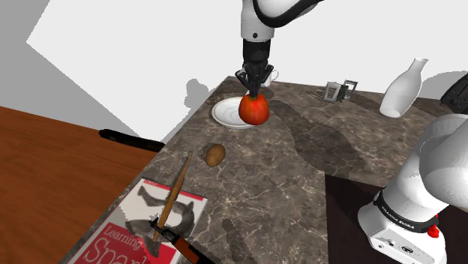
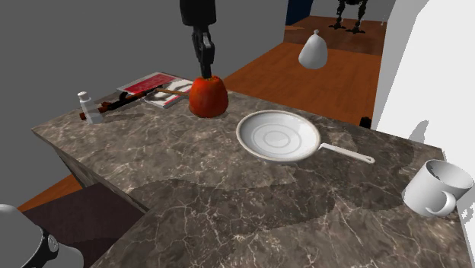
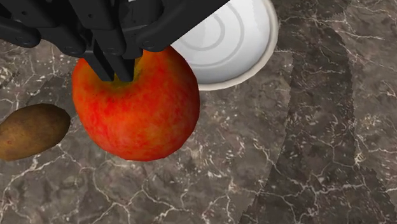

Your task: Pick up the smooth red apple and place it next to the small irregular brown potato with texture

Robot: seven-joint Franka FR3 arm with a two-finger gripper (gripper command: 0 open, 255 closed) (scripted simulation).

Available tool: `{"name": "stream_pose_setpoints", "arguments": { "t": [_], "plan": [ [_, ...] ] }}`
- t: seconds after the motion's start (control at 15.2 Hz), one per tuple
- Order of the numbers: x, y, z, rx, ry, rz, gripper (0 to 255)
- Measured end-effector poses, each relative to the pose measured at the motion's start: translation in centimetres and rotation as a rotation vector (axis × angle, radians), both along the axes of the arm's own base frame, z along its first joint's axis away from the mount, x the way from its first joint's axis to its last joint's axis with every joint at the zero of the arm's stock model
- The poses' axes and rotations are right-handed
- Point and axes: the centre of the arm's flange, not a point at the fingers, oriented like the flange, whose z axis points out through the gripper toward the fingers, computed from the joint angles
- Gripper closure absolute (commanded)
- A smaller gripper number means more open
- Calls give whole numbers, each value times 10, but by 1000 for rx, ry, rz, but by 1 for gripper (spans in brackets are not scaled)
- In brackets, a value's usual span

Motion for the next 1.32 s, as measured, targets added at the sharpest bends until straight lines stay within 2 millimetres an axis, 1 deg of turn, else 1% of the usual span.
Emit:
{"name": "stream_pose_setpoints", "arguments": {
  "t": [1.19, 1.32],
  "plan": [
    [-1, 0, -96, 0, 0, 0, 255],
    [-1, 0, -100, 0, 0, 0, 255]
  ]
}}
